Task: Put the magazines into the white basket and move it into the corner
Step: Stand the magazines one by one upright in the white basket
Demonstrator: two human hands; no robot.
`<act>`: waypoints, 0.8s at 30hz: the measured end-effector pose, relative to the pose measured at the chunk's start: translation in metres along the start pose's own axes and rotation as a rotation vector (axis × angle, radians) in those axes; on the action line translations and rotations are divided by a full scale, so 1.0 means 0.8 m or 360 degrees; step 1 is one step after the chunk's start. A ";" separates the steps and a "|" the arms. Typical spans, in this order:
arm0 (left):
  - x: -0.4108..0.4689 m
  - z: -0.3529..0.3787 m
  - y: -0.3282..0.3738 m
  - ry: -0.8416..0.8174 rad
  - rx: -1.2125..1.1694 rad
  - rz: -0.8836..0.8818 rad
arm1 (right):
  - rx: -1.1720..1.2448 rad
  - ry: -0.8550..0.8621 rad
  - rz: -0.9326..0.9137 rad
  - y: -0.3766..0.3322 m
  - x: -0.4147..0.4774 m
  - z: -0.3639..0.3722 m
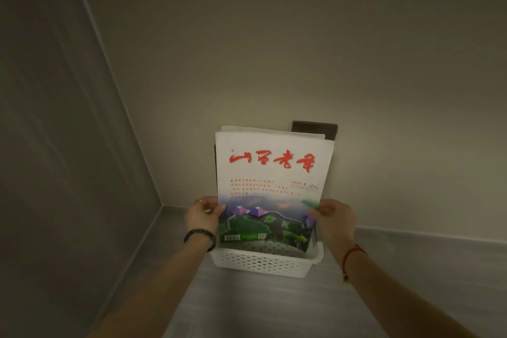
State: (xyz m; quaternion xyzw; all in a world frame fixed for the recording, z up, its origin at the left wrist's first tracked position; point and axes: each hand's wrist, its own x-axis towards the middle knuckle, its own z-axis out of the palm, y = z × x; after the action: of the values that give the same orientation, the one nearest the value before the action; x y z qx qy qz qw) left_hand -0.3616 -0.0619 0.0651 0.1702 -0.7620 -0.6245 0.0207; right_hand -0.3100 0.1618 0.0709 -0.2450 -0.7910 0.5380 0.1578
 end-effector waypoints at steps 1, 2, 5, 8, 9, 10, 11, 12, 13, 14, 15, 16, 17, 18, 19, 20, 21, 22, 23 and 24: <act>0.001 0.000 -0.004 0.0000 0.0052 -0.0001 | -0.0023 -0.0017 0.0013 0.006 -0.001 0.003; 0.003 0.000 -0.007 0.0001 0.0095 -0.0005 | -0.0037 -0.0024 0.0028 0.011 -0.001 0.005; 0.007 0.002 -0.011 0.0050 0.0168 -0.0048 | -0.0028 -0.0018 0.0044 0.017 0.002 0.010; 0.003 0.010 -0.007 0.0133 0.0141 -0.0096 | -0.0006 0.0032 0.0039 0.014 0.007 0.006; -0.002 0.013 -0.005 0.0155 0.0107 -0.0103 | 0.0008 0.0034 0.0053 0.014 0.007 0.002; -0.008 0.015 -0.003 0.0171 0.0065 -0.0108 | 0.0034 0.0020 0.0070 0.017 0.005 -0.004; -0.015 0.017 -0.002 0.0177 0.0035 -0.0101 | 0.0068 0.0001 0.0078 0.022 0.000 -0.011; -0.023 0.020 -0.001 0.0165 0.0031 -0.0084 | 0.0106 -0.0020 0.0070 0.029 -0.007 -0.021; -0.032 0.024 -0.002 0.0139 0.0049 -0.0046 | 0.0154 -0.0040 0.0051 0.039 -0.016 -0.032; -0.044 0.030 -0.002 0.0108 0.0080 0.0010 | 0.0198 -0.0052 0.0043 0.050 -0.026 -0.048; -0.058 0.039 -0.003 0.0076 0.0094 0.0088 | 0.0227 -0.0056 0.0056 0.062 -0.035 -0.066; -0.075 0.050 -0.003 0.0035 0.0093 0.0167 | 0.0243 -0.0052 0.0078 0.076 -0.045 -0.087; -0.092 0.063 -0.004 -0.0028 0.0069 0.0229 | 0.0241 -0.0044 0.0096 0.090 -0.054 -0.111; -0.111 0.079 -0.007 -0.0124 0.0041 0.0250 | 0.0216 -0.0026 0.0110 0.104 -0.063 -0.138; -0.131 0.097 -0.011 -0.0243 0.0017 0.0234 | 0.0181 -0.0003 0.0129 0.119 -0.071 -0.166; -0.150 0.115 -0.016 -0.0376 0.0004 0.0187 | 0.0163 0.0027 0.0159 0.134 -0.078 -0.196; -0.171 0.136 -0.021 -0.0519 -0.0004 0.0136 | 0.0173 0.0061 0.0199 0.150 -0.085 -0.226; -0.193 0.156 -0.028 -0.0659 0.0014 0.0090 | 0.0200 0.0100 0.0239 0.166 -0.091 -0.257; -0.216 0.178 -0.036 -0.0801 0.0050 0.0052 | 0.0216 0.0138 0.0278 0.181 -0.097 -0.289; -0.243 0.200 -0.043 -0.0939 0.0089 0.0016 | 0.0209 0.0177 0.0314 0.197 -0.103 -0.321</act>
State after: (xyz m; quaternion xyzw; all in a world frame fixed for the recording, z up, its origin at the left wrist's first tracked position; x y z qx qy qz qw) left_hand -0.2096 0.1387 0.0322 -0.0220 -0.7528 -0.6256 -0.2033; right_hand -0.0755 0.3619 0.0210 -0.3403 -0.7160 0.5872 0.1634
